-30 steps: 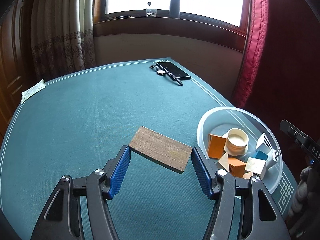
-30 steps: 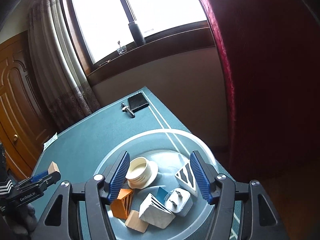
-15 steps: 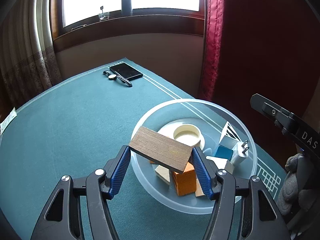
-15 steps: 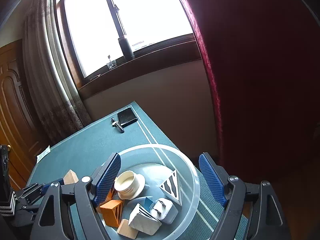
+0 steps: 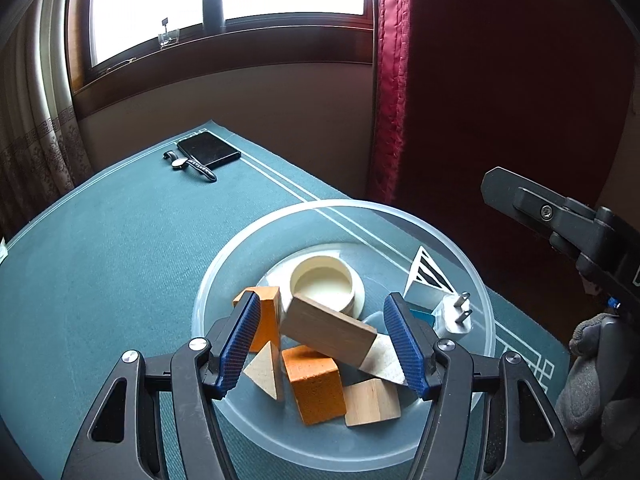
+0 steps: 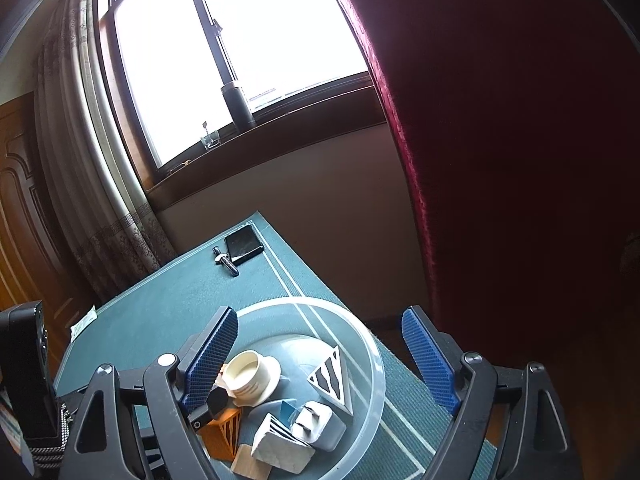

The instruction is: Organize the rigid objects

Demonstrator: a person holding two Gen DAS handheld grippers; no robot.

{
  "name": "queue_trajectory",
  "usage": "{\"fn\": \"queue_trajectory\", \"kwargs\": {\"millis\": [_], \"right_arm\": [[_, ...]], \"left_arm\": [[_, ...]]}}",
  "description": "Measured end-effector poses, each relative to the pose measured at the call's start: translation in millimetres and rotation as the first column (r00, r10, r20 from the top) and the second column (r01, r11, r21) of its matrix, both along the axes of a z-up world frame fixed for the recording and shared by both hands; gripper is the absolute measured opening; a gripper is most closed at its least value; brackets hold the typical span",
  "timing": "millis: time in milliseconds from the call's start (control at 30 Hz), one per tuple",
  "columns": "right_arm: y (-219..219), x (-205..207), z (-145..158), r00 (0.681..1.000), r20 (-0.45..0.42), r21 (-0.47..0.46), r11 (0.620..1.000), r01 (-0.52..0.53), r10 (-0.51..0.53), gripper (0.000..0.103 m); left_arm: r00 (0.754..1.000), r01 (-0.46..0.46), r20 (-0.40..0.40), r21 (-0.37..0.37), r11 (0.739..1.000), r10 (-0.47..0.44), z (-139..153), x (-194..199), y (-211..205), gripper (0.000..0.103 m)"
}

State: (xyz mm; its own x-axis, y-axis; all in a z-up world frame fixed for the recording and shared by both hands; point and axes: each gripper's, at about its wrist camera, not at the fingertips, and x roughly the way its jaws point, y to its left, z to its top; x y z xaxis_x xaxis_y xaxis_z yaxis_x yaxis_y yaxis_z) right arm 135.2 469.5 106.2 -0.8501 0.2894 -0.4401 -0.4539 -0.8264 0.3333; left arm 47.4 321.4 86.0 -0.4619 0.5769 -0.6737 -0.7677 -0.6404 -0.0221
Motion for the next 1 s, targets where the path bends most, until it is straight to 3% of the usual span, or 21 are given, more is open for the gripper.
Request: {"fn": "queue_trajectory", "kwargs": {"millis": [300, 533, 900, 1000], "right_arm": [[3.0, 3.0, -1.0, 1.0, -0.014, -0.01, 1.0, 0.017, -0.017, 0.102], [10.0, 2.2, -4.5, 1.0, -0.006, -0.051, 0.998, 0.03, -0.031, 0.102], [2.6, 4.0, -5.7, 1.0, 0.024, -0.009, 1.0, 0.011, -0.011, 0.103], [-2.8, 3.5, -4.8, 0.999, 0.037, 0.027, 1.0, 0.007, -0.008, 0.103]], "left_arm": [[0.998, -0.068, 0.005, -0.004, 0.998, 0.068, -1.7, -8.4, -16.2, 0.07], [0.991, -0.128, -0.031, 0.0, 0.992, 0.127, 5.2, -9.2, -34.5, 0.086], [0.974, -0.201, -0.109, 0.003, 0.98, 0.2, 17.8, 0.9, -57.9, 0.088], [0.969, -0.216, -0.118, 0.024, 0.976, 0.217, 23.7, 3.2, -63.9, 0.093]]}}
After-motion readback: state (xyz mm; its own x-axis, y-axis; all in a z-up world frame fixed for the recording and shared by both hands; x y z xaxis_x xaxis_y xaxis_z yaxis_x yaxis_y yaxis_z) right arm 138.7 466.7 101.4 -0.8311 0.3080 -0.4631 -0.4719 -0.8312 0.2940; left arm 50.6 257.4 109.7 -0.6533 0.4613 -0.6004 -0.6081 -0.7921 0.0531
